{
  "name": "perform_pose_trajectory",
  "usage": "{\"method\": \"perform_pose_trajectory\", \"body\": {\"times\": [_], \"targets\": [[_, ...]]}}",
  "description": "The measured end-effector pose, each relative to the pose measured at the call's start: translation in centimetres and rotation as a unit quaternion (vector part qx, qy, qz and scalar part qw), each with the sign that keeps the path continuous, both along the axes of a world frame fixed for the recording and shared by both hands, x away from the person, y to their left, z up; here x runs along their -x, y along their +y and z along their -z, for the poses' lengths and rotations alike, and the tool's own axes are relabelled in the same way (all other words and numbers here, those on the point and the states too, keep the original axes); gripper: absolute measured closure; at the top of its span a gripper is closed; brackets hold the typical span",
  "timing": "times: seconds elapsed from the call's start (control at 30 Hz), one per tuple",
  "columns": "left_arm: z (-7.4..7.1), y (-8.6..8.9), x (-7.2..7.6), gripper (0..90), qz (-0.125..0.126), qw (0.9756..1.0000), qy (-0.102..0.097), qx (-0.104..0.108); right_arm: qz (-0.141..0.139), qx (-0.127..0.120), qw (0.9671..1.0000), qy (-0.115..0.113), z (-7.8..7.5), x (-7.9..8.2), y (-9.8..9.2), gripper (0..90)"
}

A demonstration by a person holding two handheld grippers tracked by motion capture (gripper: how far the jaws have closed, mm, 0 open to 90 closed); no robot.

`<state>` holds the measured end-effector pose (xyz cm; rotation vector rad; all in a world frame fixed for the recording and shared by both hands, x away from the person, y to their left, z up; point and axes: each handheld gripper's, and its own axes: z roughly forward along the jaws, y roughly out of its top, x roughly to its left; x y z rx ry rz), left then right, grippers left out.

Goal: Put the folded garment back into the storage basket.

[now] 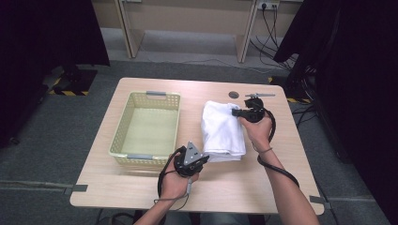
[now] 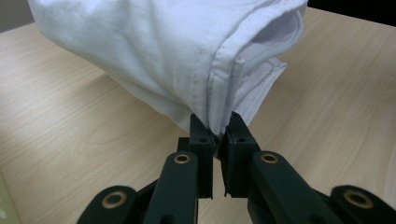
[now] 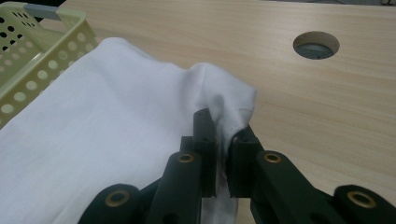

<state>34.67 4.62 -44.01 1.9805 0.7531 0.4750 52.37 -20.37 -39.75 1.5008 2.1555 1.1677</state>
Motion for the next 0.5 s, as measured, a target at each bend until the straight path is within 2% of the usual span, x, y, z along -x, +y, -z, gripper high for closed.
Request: {"method": "perform_pose_trajectory", "body": {"times": [0.5], "targets": [[-0.25, 0.96, 0.04, 84.0, -0.011, 0.9999, -0.002, 0.004, -0.005, -0.001, 1.0, -0.002, -0.66, -0.17, 0.89, 84.5]]}}
